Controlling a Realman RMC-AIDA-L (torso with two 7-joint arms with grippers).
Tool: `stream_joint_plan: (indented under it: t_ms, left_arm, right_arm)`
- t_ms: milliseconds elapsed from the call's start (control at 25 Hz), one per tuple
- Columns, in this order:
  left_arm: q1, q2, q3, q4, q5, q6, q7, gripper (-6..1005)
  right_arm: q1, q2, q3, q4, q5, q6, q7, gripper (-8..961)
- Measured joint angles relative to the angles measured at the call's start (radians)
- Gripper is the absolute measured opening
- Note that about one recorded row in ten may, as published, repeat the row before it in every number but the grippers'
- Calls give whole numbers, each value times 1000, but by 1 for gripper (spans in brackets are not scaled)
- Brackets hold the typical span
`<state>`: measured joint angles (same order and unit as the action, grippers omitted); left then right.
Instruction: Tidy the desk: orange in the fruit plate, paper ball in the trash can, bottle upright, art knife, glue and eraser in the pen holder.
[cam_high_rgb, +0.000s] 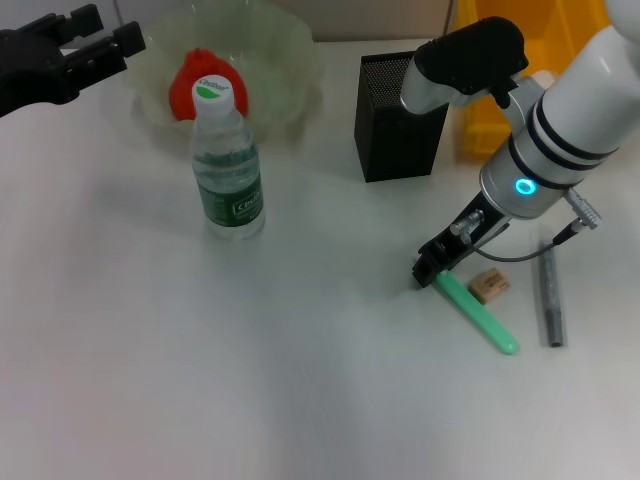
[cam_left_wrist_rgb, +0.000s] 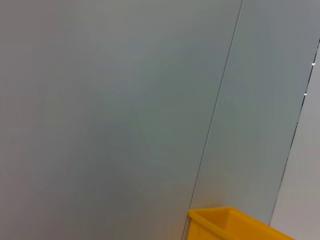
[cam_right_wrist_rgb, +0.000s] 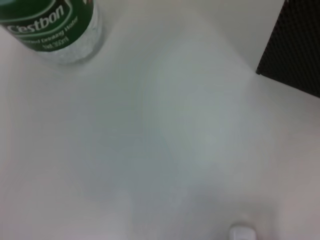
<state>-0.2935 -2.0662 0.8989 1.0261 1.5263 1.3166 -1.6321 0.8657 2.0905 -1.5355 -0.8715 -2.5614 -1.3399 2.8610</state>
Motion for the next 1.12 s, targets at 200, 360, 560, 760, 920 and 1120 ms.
stream_joint_plan:
  t_ms: [200, 360, 560, 760, 920, 1120]
  left_arm:
    - [-1, 0, 0, 0, 0, 0, 0, 698]
    - [-1, -1, 0, -1, 0, 0, 0, 698]
    - [0, -2, 0, -2, -3, 0, 0, 698]
    - [0, -1, -3, -2, -3, 0, 0, 698]
    - [1, -1, -11, -2, -4, 1, -2, 698]
    - [-1, -1, -23, -3, -5, 0, -2, 698]
  right_arm:
    - [1, 0, 0, 4, 0, 1, 0, 346]
    - [1, 0, 0, 6, 0, -1, 1, 309]
    - [0, 0, 8, 10, 0, -1, 0, 241]
    - [-47, -9, 71, -84, 75, -61, -51, 173]
    - [-144, -11, 321, -253, 216, -172, -190, 173]
    - [-220, -14, 579, -253, 449, -180, -400, 174]
